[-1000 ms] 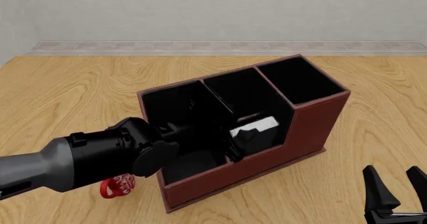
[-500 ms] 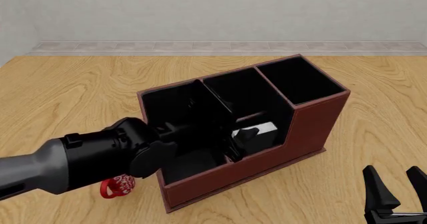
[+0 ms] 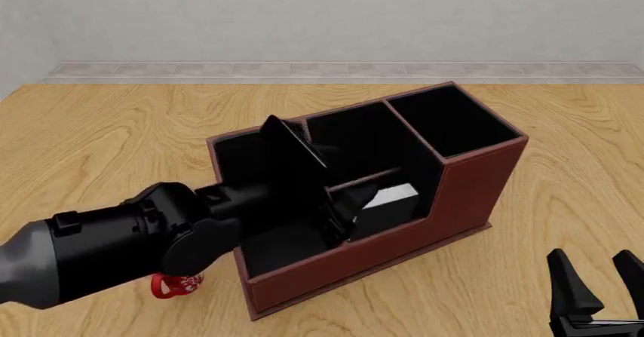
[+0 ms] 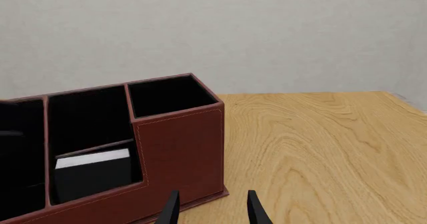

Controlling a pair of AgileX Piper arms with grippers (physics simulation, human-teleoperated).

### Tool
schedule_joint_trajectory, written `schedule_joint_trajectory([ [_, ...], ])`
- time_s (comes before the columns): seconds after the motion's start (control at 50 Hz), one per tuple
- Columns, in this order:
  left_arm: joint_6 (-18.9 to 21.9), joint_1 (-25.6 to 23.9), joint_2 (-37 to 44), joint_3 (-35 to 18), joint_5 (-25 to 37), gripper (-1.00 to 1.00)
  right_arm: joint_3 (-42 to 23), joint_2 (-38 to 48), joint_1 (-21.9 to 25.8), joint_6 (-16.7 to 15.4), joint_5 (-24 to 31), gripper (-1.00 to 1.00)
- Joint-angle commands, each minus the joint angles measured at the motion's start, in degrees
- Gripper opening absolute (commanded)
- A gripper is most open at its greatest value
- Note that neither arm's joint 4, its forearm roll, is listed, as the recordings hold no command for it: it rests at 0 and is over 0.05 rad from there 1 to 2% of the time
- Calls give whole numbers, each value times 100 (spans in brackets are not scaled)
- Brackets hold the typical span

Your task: Pick up the book and place it in the back compartment of the caddy.

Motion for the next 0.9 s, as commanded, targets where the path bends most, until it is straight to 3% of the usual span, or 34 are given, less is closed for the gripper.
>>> schedule_joint_trajectory([
  [0.02, -30, 123, -469, 332, -189, 100, 0, -2, 0, 0, 1, 100],
  [0.3, -22, 1, -933, 620, 56, 100, 0, 0, 0, 1, 0, 100],
  [0.66, -469, -57, -1963, 1192, 249, 100, 0, -2, 0, 2, 1, 100],
  [0.9, -551, -159, -2429, 1476, 503, 100, 0, -1, 1, -1, 1, 100],
])
